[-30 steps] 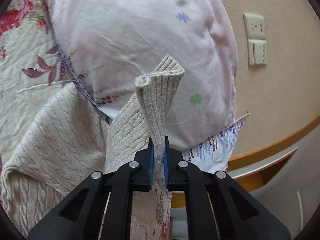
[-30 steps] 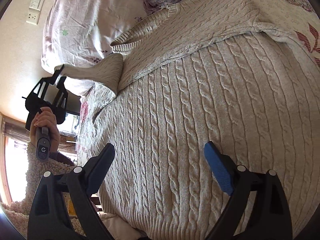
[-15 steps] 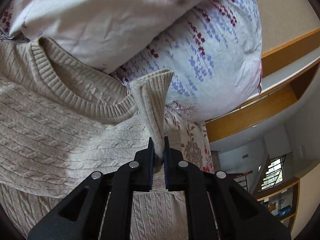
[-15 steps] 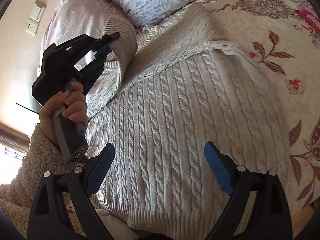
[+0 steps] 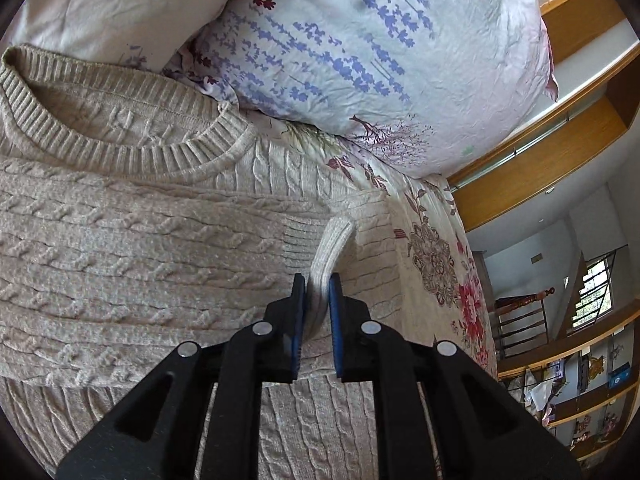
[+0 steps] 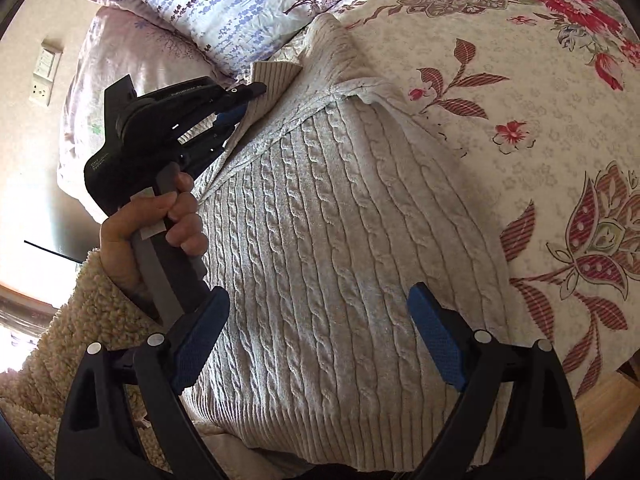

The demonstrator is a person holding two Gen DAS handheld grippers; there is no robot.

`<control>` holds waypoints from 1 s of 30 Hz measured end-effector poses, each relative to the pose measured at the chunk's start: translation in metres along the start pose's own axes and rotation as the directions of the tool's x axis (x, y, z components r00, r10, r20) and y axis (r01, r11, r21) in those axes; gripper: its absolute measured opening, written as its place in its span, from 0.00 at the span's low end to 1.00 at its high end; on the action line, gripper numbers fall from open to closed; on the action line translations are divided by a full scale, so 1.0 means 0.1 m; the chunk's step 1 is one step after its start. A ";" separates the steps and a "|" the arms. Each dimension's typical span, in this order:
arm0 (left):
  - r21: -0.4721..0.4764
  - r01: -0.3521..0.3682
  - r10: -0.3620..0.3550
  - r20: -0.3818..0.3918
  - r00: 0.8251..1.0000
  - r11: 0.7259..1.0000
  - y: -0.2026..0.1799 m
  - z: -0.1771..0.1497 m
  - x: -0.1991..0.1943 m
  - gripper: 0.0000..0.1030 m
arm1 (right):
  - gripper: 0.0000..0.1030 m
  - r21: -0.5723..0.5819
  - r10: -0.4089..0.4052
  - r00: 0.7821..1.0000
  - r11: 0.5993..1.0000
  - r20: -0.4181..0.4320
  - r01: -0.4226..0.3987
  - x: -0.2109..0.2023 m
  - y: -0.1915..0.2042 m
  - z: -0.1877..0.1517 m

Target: Fold small clothes

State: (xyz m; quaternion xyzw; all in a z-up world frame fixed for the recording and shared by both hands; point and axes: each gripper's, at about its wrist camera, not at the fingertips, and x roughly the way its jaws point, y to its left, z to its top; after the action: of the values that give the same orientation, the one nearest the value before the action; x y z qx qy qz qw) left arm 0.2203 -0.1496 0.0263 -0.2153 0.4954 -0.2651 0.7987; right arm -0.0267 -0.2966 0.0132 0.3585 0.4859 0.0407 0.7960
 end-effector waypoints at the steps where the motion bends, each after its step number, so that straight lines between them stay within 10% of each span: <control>1: 0.006 -0.008 0.008 -0.019 1.000 1.000 -0.03 -0.02 0.10 0.14 | 0.90 0.002 0.002 1.000 1.000 -0.001 -0.002 -0.02 -0.03 0.00; 7: 0.026 -0.001 0.003 -0.084 0.996 1.000 -0.01 -0.03 0.18 0.14 | 0.90 -0.001 0.006 1.000 1.000 -0.005 -0.006 0.02 0.00 0.08; 10: 0.009 0.043 -0.042 -0.104 0.994 0.999 0.03 -0.01 0.08 0.32 | 0.90 -0.013 0.012 1.000 1.000 0.016 -0.012 0.00 0.04 0.16; 13: 0.016 0.044 -0.043 -0.055 0.998 0.999 0.12 -0.08 -0.31 0.60 | 0.90 -0.027 0.033 0.997 0.999 0.066 -0.031 -0.08 0.09 0.28; 19: 0.035 -0.086 0.084 0.052 0.995 0.996 0.69 -0.35 -1.37 0.68 | 0.76 -0.094 0.069 0.989 0.994 0.127 -0.057 -0.09 0.28 0.76; 25: -0.035 -0.360 0.362 0.142 0.921 0.932 1.38 -0.85 -2.41 0.83 | 0.60 -0.103 0.030 0.993 0.994 0.111 -0.019 0.29 0.43 1.35; 30: -0.184 -0.391 0.418 0.143 0.897 0.902 1.83 -1.23 -2.86 0.85 | 0.43 0.023 -0.001 0.999 1.000 0.047 0.000 0.72 0.29 1.62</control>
State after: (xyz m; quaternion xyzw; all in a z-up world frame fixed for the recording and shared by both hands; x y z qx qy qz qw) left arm 0.0419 0.1632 0.0580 -0.1902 0.4743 -0.0342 0.8589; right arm 0.1491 -0.3312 0.0206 0.3684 0.4678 0.0264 0.8029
